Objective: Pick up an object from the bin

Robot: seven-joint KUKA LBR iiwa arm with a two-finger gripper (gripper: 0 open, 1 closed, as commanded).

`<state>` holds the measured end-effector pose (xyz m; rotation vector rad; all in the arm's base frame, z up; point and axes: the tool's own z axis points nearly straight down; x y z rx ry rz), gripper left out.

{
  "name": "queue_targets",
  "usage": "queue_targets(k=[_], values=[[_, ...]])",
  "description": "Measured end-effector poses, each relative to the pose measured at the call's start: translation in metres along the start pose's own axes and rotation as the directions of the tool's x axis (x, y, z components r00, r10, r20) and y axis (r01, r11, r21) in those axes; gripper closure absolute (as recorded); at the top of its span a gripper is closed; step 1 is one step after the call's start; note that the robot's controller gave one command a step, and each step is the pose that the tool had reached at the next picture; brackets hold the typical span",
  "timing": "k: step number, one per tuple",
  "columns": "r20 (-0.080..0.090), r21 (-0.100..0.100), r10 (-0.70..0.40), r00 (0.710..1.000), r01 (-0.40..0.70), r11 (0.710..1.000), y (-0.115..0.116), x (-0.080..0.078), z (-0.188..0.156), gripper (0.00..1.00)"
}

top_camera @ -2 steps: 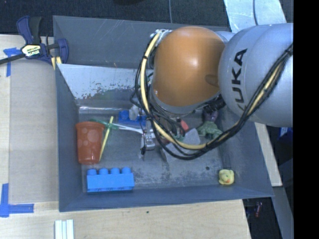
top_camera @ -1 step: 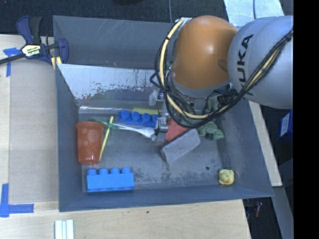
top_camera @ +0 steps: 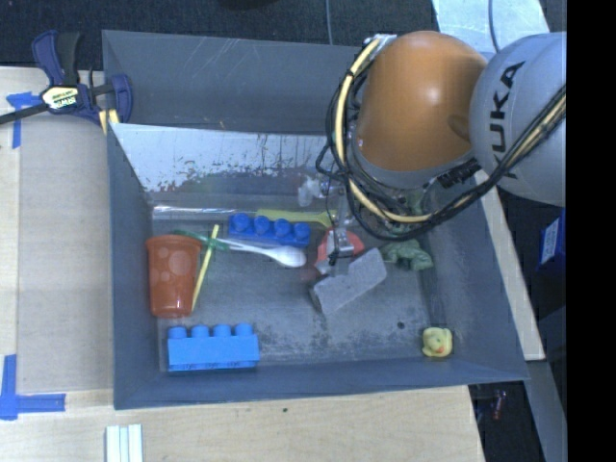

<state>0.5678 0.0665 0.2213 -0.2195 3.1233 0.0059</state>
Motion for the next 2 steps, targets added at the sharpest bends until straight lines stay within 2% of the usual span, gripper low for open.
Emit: queue_targets(k=[1, 2], values=[[0.004, 0.002, 0.215, 0.977, -0.215, 0.977, -0.024, -0.025, 0.013, 0.00], [0.006, 0.002, 0.047, 0.999, -0.048, 0.999, -0.059, -0.001, 0.034, 0.00]])
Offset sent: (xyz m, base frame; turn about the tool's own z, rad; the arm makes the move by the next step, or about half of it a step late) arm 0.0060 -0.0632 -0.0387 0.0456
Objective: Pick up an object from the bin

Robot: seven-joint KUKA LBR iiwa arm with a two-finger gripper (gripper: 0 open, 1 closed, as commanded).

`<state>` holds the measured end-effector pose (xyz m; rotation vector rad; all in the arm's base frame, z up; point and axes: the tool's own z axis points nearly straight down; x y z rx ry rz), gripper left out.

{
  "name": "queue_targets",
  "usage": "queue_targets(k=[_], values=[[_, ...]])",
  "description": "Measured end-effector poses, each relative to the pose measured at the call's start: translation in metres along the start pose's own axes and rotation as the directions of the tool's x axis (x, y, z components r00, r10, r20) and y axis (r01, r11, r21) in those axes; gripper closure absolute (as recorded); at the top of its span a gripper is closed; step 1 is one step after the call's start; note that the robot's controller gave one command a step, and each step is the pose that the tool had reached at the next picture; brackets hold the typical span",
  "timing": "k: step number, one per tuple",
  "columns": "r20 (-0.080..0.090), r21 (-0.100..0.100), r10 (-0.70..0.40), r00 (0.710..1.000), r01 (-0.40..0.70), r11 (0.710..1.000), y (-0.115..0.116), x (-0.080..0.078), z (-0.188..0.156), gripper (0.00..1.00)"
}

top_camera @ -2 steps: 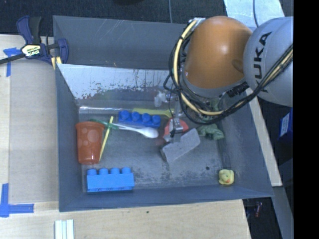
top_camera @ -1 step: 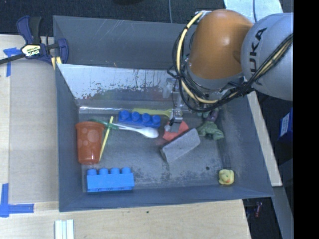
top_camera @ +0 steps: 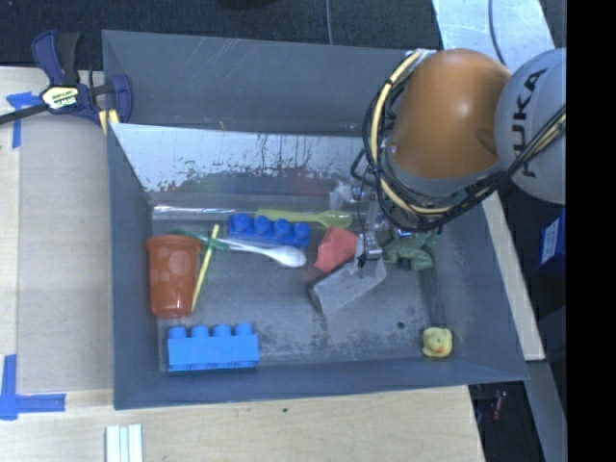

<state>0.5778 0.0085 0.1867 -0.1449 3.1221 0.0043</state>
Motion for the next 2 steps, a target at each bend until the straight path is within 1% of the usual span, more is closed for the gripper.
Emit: queue_targets(k=[1, 2], values=[[-0.002, 0.000, 0.023, 1.000, -0.023, 1.000, -0.026, 0.009, 0.010, 0.00], [0.002, 0.000, 0.250, 0.968, -0.250, 0.968, -0.041, 0.000, 0.046, 0.00]])
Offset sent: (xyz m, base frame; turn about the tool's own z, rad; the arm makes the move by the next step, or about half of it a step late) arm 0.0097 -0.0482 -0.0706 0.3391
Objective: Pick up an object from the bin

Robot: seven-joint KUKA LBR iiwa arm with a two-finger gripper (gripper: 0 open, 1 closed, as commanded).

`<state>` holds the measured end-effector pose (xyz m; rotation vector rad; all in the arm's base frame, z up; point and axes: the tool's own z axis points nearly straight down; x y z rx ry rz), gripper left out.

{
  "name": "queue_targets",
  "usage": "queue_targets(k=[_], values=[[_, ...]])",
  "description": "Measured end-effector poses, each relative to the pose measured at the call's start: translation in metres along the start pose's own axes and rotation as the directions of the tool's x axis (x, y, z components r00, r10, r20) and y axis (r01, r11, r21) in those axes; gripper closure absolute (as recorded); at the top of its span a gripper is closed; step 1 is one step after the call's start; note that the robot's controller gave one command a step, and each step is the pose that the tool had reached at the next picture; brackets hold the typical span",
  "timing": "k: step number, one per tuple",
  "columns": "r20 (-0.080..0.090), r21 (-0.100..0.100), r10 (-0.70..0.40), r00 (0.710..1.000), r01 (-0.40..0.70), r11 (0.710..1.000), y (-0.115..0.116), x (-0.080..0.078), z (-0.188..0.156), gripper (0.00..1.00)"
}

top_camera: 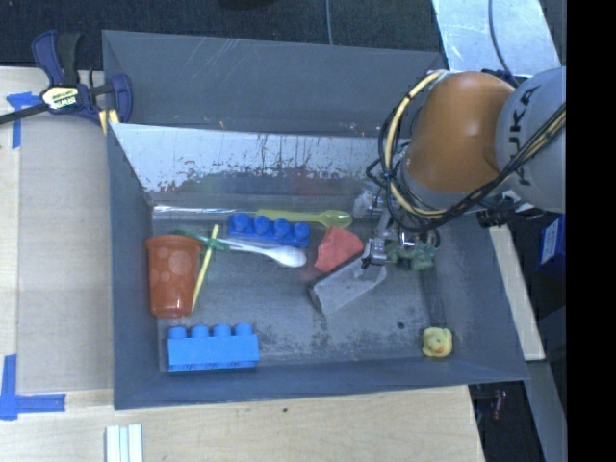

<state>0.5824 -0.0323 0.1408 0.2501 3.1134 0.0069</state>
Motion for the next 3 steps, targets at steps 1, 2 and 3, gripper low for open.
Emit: queue_targets(k=[1, 2, 3], values=[[0.006, 0.000, 0.007, 1.000, -0.007, 1.000, -0.004, 0.023, 0.055, 0.00], [0.023, -0.008, 0.172, 0.985, -0.172, 0.985, -0.024, 0.021, 0.063, 1.00], [0.030, -0.007, 0.174, 0.984, -0.174, 0.985, -0.025, 0.020, 0.062, 1.00]])
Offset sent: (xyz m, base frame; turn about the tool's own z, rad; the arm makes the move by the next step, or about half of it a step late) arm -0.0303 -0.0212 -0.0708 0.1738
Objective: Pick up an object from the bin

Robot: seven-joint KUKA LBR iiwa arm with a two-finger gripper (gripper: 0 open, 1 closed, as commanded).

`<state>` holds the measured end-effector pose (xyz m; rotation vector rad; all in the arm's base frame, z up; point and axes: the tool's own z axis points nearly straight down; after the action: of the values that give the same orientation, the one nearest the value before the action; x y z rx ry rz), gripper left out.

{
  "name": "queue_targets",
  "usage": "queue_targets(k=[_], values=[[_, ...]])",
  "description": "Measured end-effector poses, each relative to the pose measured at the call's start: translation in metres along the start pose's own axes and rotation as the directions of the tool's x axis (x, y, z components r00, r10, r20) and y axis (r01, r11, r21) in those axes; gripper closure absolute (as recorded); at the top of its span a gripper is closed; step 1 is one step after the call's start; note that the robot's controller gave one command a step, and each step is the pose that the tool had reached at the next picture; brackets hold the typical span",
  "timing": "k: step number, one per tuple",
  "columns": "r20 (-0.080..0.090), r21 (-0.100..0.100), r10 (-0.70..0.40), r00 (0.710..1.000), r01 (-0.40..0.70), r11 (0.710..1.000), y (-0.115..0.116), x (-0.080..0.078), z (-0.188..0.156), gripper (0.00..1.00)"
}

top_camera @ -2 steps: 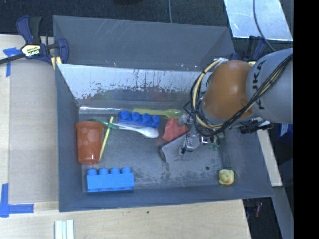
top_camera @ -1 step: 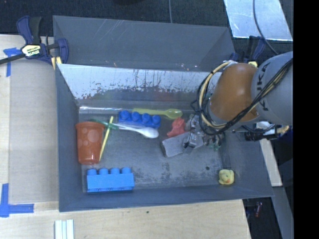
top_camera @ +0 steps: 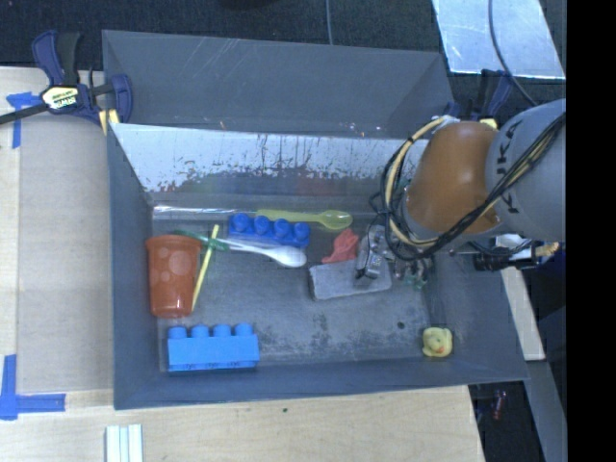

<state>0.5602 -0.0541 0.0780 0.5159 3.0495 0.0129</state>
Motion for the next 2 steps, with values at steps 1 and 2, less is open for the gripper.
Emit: queue_targets(k=[1, 2], values=[[-0.013, 0.003, 0.041, 0.999, -0.041, 0.999, 0.013, -0.022, -0.142, 0.00], [-0.006, 0.000, 0.063, 0.998, -0.063, 0.998, 0.020, -0.036, -0.217, 0.00]])
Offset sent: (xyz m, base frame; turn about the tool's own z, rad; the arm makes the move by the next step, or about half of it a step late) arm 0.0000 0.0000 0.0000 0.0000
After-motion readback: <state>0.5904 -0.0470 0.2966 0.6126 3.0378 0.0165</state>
